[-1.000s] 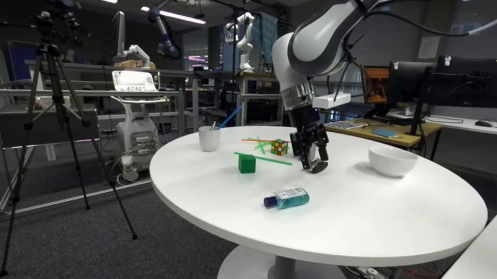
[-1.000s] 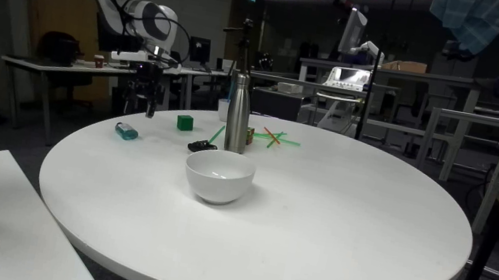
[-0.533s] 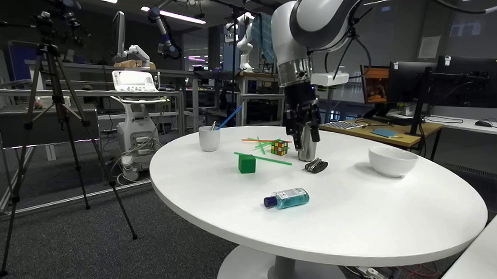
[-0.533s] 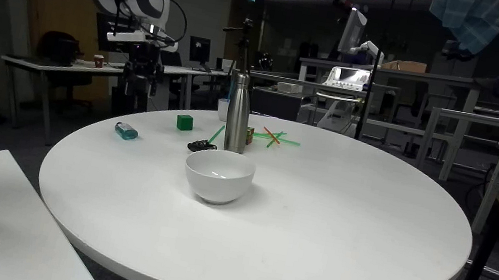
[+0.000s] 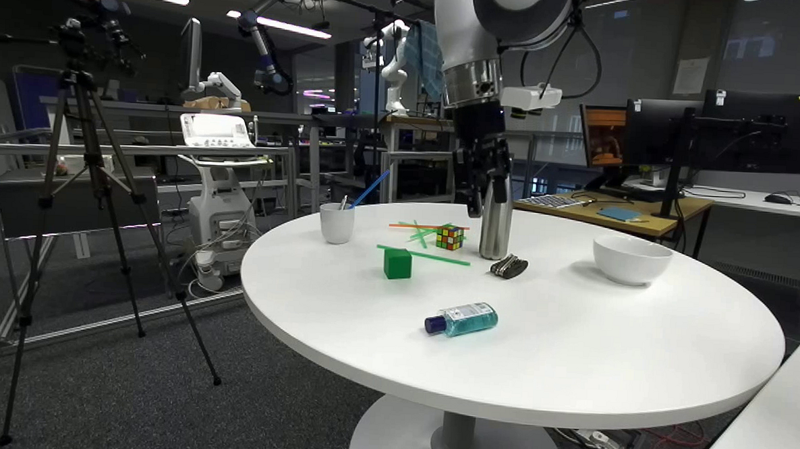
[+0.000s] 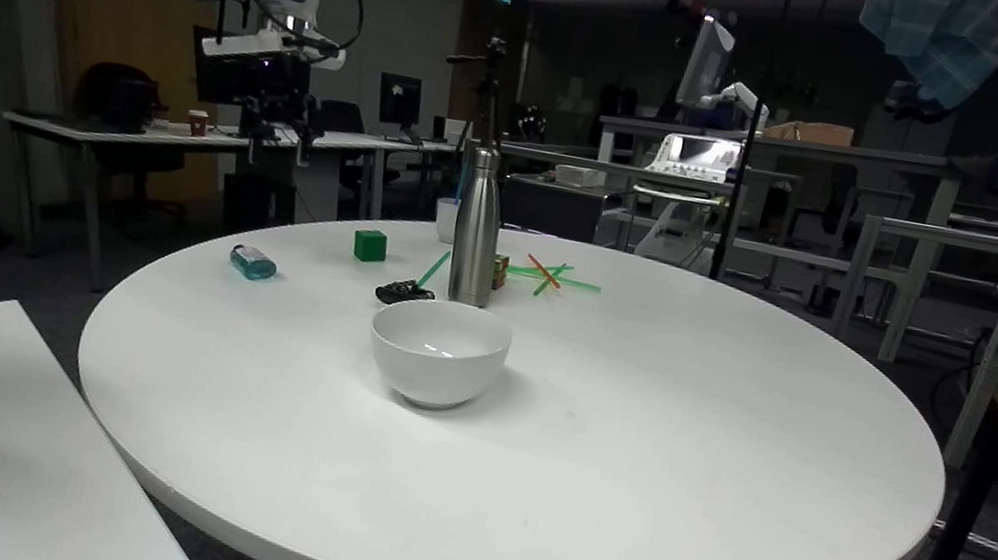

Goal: Push the smaller bottle down

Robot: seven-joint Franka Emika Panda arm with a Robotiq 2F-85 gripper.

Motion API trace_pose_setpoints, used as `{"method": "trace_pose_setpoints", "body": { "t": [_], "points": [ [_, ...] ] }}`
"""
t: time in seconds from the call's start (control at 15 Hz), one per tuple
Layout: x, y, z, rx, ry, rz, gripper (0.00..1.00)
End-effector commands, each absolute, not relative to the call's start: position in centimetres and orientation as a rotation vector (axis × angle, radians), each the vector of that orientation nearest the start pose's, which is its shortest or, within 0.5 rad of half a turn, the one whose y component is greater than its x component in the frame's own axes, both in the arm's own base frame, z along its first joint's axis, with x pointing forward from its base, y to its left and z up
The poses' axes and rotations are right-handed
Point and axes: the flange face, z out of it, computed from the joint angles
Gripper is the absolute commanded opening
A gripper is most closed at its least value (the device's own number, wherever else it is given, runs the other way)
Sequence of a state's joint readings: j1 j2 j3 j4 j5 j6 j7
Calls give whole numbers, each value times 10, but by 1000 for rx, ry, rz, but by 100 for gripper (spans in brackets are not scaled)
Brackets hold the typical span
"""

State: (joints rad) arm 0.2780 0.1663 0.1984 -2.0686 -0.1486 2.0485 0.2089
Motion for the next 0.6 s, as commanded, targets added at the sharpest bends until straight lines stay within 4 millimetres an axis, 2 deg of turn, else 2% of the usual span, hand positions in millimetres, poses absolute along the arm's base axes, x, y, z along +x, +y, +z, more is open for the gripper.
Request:
{"method": "trace_pose_setpoints", "body": {
  "t": [0.0,0.27,0.33,0.53],
  "points": [
    [491,252,364,-3279,-568,192,100],
    [488,252,376,-3277,-567,159,100],
    [492,252,363,-3243,-580,163,100],
    [492,252,368,-3244,-579,150,100]
  ]
}}
